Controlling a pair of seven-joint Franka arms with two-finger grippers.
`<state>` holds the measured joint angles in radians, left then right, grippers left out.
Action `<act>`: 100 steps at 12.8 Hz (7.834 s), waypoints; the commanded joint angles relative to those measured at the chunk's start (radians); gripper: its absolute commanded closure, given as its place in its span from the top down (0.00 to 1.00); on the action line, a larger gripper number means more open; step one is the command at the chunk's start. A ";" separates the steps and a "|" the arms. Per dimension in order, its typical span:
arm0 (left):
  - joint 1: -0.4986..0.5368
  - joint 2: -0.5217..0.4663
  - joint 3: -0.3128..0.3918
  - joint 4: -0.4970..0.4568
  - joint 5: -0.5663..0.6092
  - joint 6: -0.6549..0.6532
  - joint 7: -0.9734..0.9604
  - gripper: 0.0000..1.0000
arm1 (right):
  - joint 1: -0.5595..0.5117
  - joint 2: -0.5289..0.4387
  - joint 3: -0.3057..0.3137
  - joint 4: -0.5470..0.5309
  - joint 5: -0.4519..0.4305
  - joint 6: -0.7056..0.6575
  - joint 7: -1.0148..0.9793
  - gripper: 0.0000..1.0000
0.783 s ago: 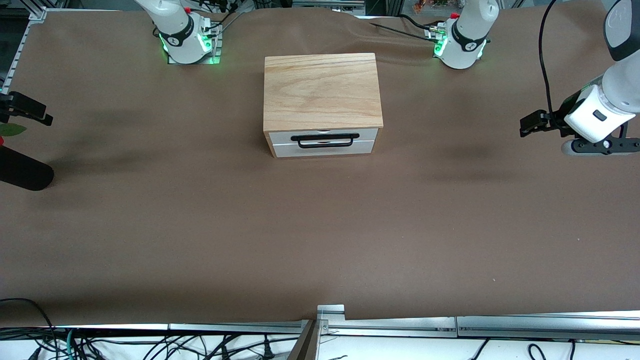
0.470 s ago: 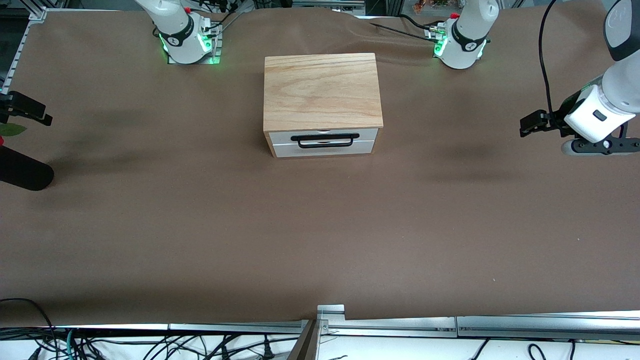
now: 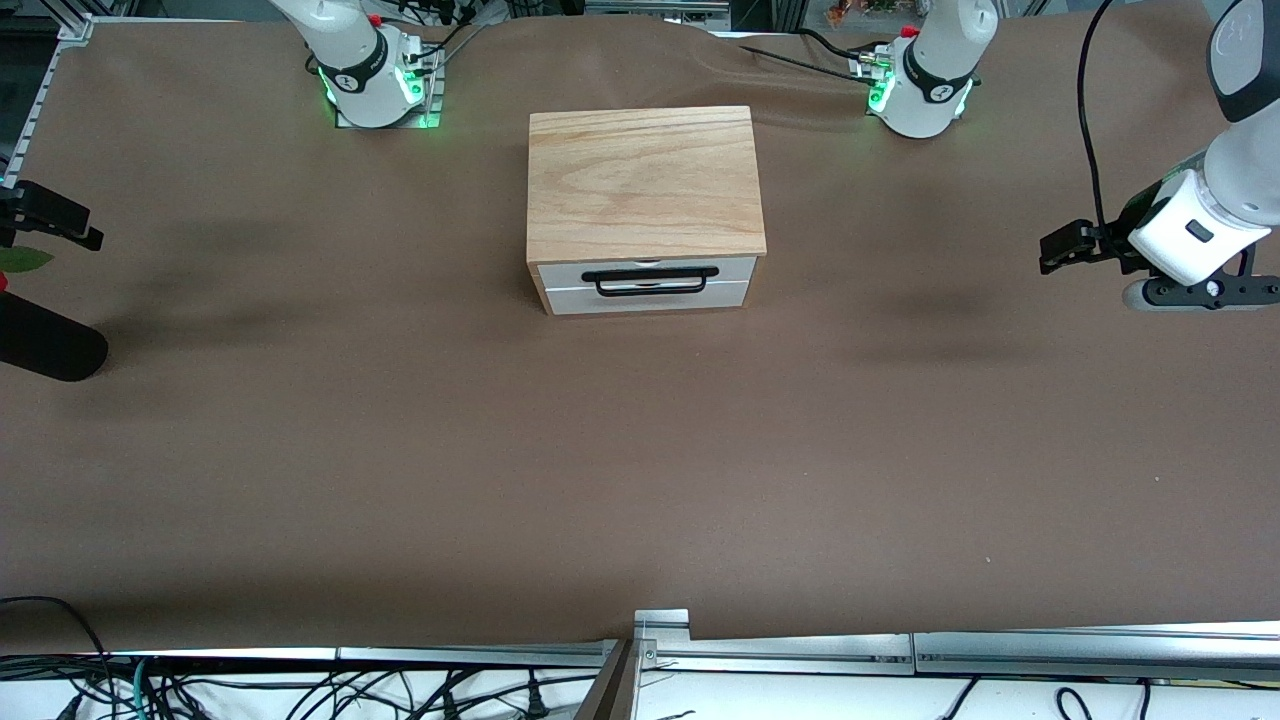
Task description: Pull top drawer with both arms simultaneously
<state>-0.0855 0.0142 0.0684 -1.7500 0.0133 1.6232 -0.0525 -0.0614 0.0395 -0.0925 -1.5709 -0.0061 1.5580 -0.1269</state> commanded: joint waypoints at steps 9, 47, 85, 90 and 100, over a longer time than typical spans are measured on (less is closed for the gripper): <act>-0.007 -0.026 -0.004 -0.025 0.033 -0.008 -0.020 1.00 | -0.011 0.008 0.008 0.023 0.011 -0.003 -0.016 1.00; 0.066 0.473 -0.116 -0.447 -1.511 0.135 1.203 1.00 | 0.118 0.250 0.014 -0.507 1.280 0.152 -0.609 1.00; -0.010 0.547 -0.311 -0.465 -1.814 0.165 1.349 0.00 | 0.528 0.637 0.016 -0.394 1.792 0.143 -1.105 0.88; -0.011 0.558 -0.311 -0.464 -1.814 0.165 1.347 0.00 | 0.546 0.640 0.016 -0.388 1.812 0.143 -1.105 0.84; -0.010 0.560 -0.311 -0.464 -1.814 0.165 1.340 0.00 | 0.551 0.625 0.016 -0.393 1.810 0.117 -1.113 0.50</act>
<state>-0.1144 0.5954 -0.2406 -2.1796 -1.8032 1.7792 1.2630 0.4789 0.6706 -0.0739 -1.9679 1.7906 1.6932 -1.2301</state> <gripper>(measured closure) 0.819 0.493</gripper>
